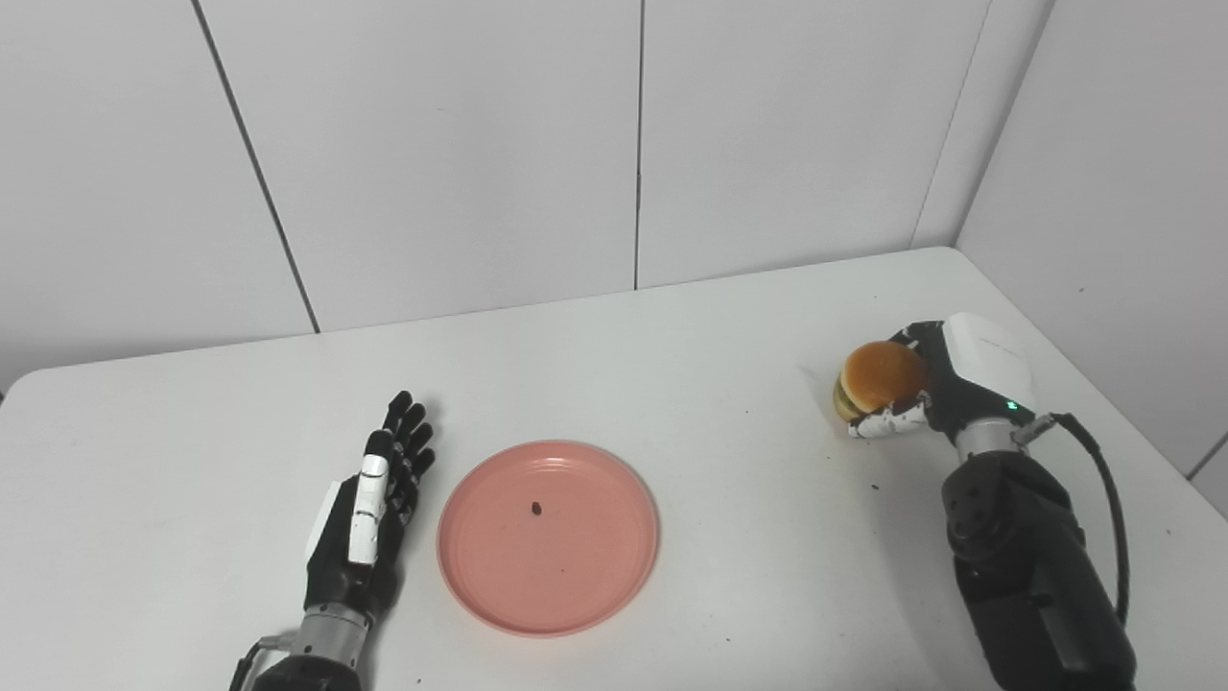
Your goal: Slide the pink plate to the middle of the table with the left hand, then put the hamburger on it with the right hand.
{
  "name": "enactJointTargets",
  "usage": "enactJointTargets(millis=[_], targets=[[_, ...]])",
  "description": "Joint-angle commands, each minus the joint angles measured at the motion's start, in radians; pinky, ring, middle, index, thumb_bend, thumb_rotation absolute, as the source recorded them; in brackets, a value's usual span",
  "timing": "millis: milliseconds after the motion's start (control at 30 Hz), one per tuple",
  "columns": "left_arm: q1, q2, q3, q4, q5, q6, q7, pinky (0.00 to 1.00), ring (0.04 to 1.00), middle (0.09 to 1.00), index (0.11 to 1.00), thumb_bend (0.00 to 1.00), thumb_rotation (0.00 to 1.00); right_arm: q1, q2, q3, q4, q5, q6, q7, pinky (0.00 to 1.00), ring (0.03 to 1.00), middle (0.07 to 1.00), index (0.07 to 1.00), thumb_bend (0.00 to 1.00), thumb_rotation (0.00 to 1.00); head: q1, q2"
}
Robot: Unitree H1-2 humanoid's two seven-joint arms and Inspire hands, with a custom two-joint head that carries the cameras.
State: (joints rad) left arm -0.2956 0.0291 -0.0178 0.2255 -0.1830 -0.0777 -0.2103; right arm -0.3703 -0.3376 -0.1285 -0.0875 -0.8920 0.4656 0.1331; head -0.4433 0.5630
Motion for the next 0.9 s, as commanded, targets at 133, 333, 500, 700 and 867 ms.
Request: enactJointTargets(millis=[133,333,500,700,867], targets=[[0.089,-0.007,-0.009,0.013,0.028,0.013,0.015,1.0,1.0,1.0,1.0,0.64,1.0,-0.015,0.004,-0.008,-0.088,0.103,-0.092,-0.14,0.17,0.398,0.484,0.489,0.52,0.0,0.042,0.004],[0.095,-0.016,-0.024,-0.001,0.06,0.015,0.033,1.0,1.0,1.0,1.0,0.62,1.0,-0.007,0.037,0.011,-0.115,0.205,-0.223,-0.255,0.14,0.437,0.424,0.516,0.51,0.0,0.085,0.018],[0.103,-0.03,-0.028,-0.018,0.065,0.022,0.042,1.0,1.0,1.0,1.0,0.63,1.0,-0.007,0.07,0.045,-0.15,0.216,-0.26,-0.301,0.13,0.443,0.415,0.508,0.51,0.0,0.109,0.024],[0.109,-0.045,-0.035,-0.026,0.079,0.015,0.057,1.0,1.0,1.0,1.0,0.61,1.0,-0.003,0.093,0.06,-0.154,0.248,-0.337,-0.352,0.13,0.443,0.429,0.518,0.51,0.0,0.167,0.028],[0.108,-0.057,-0.04,-0.024,0.111,0.024,0.078,1.0,1.0,1.0,0.998,0.62,1.0,0.005,0.117,0.104,-0.166,0.279,-0.403,-0.358,0.18,0.444,0.459,0.509,0.52,0.0,0.189,0.024]])
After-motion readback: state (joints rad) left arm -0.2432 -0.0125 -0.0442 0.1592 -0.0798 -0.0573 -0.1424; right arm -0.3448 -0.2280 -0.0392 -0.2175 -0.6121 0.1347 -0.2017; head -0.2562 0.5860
